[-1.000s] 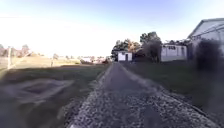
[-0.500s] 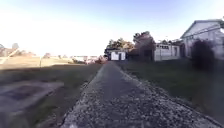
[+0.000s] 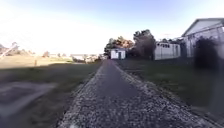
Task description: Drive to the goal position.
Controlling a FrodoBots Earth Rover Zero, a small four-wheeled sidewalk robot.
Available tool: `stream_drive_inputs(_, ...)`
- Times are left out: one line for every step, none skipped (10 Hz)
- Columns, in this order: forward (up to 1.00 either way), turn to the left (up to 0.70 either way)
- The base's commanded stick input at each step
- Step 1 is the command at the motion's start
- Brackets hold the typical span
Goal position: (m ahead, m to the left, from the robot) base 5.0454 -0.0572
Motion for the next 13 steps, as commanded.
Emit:
stream_drive_inputs(0.85, -0.14)
stream_drive_inputs(0.85, -0.06)
stream_drive_inputs(0.85, 0.00)
stream_drive_inputs(0.85, 0.00)
stream_drive_inputs(0.85, 0.00)
stream_drive_inputs(0.85, 0.00)
stream_drive_inputs(0.85, 0.00)
stream_drive_inputs(0.85, 0.00)
stream_drive_inputs(0.85, 0.00)
stream_drive_inputs(0.85, 0.00)
stream_drive_inputs(0.85, 0.00)
stream_drive_inputs(0.85, 0.00)
stream_drive_inputs(0.85, 0.00)
